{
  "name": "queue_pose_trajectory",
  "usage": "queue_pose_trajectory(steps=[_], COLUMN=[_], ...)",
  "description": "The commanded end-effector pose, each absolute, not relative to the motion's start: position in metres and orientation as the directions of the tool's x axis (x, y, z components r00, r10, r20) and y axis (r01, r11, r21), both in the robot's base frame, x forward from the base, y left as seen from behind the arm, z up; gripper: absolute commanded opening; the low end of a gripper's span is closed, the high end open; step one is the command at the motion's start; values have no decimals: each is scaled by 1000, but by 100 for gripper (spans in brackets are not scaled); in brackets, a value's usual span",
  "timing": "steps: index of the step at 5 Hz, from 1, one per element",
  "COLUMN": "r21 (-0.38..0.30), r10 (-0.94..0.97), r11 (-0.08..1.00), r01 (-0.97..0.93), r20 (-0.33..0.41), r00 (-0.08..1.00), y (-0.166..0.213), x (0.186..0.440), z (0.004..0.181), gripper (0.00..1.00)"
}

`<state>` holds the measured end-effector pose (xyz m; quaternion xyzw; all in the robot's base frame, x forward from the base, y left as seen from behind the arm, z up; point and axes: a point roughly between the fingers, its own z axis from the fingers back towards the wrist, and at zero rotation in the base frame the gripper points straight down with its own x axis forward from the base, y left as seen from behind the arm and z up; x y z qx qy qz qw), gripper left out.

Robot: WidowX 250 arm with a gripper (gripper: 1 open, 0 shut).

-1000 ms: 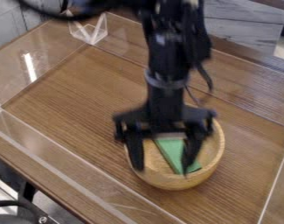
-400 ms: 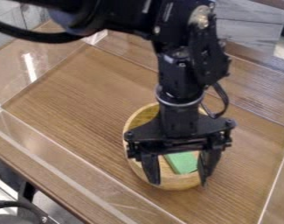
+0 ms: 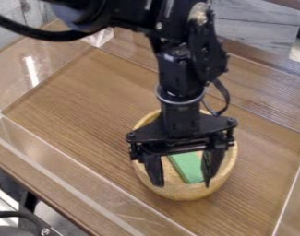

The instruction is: Remove the green block from inside the brown bowl and put it on the table

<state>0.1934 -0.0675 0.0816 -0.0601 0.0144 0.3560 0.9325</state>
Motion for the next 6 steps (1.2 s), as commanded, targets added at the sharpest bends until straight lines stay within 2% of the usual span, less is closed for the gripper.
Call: queue_pose_trajectory(steps=[1, 6], r21=[-141, -164], r10=[673, 685], r11=[727, 710], r01=[-672, -685], r20=[-53, -67], r00=[738, 726], y=[-65, -56], x=[207, 229], z=[89, 77], gripper=[100, 100])
